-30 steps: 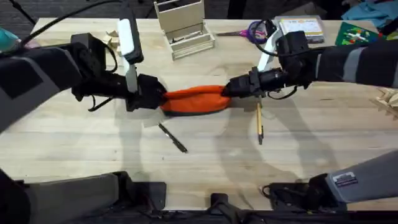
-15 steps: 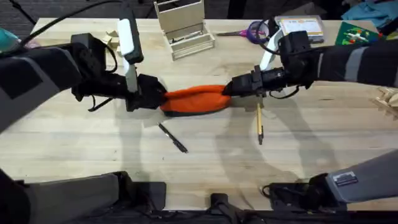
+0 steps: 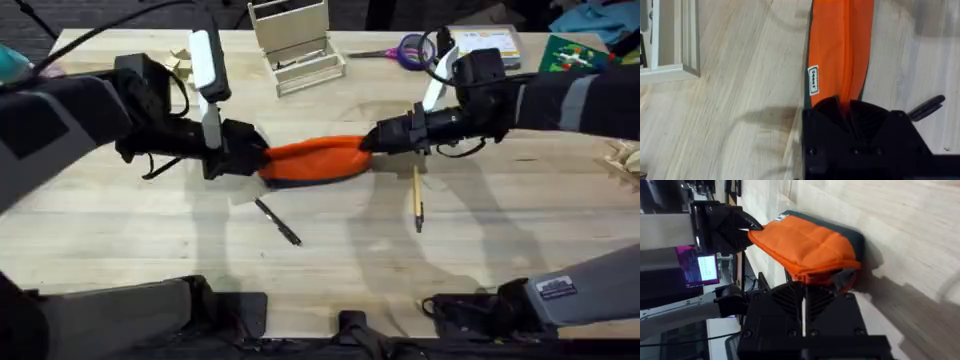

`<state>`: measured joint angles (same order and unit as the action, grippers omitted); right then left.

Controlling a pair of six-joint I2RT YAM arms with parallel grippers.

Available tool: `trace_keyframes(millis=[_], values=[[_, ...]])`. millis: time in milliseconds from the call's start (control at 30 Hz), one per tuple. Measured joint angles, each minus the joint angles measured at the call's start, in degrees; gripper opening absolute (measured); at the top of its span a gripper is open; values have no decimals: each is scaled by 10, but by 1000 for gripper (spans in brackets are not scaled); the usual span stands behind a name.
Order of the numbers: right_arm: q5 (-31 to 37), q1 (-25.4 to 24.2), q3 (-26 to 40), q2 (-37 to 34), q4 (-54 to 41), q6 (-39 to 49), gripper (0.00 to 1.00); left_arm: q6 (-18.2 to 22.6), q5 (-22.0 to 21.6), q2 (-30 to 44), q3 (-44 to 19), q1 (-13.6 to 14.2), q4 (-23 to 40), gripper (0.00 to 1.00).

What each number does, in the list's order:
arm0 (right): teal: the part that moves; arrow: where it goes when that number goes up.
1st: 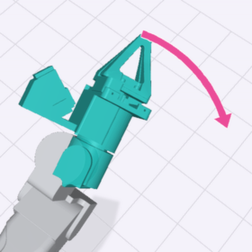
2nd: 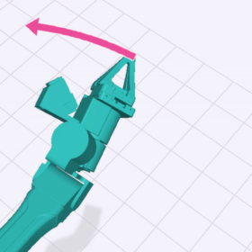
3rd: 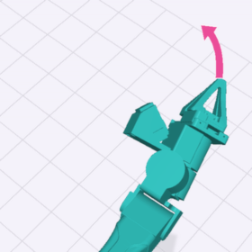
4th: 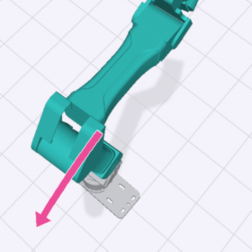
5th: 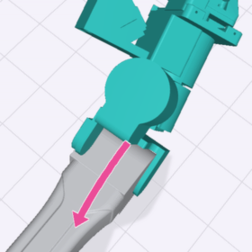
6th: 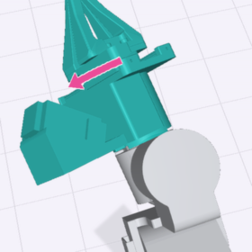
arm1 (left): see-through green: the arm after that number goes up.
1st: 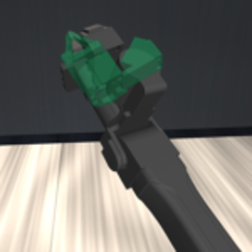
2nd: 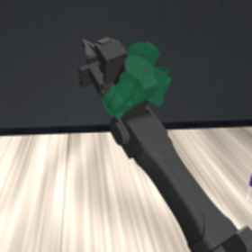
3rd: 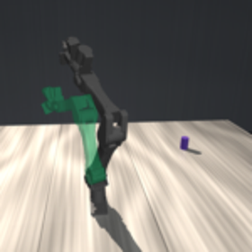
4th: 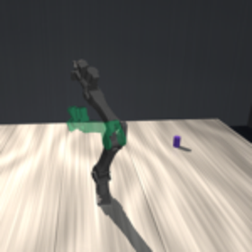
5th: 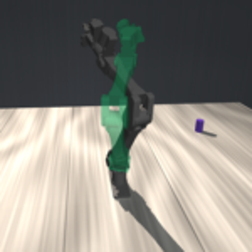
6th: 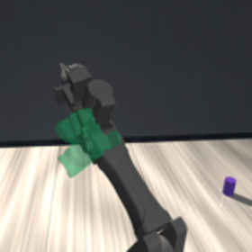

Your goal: Unzip the bag, pick up the pens from the table one at a time and place them inside, then zip the bag closed.

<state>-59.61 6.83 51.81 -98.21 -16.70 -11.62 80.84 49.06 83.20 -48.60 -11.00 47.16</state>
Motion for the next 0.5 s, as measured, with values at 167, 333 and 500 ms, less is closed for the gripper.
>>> trace_keyframes(millis=[167, 333, 500], values=[[3, -2, 0, 20, 0, 0, 35, 0, 1, 0, 0, 0, 0, 43], [5, -2, 0, 29, -1, 0, 34, 0, 0, 0, 0, 2, 0, 43], [13, -2, 0, 49, -3, -4, 34, 0, 2, 0, 0, 2, 0, 43]])
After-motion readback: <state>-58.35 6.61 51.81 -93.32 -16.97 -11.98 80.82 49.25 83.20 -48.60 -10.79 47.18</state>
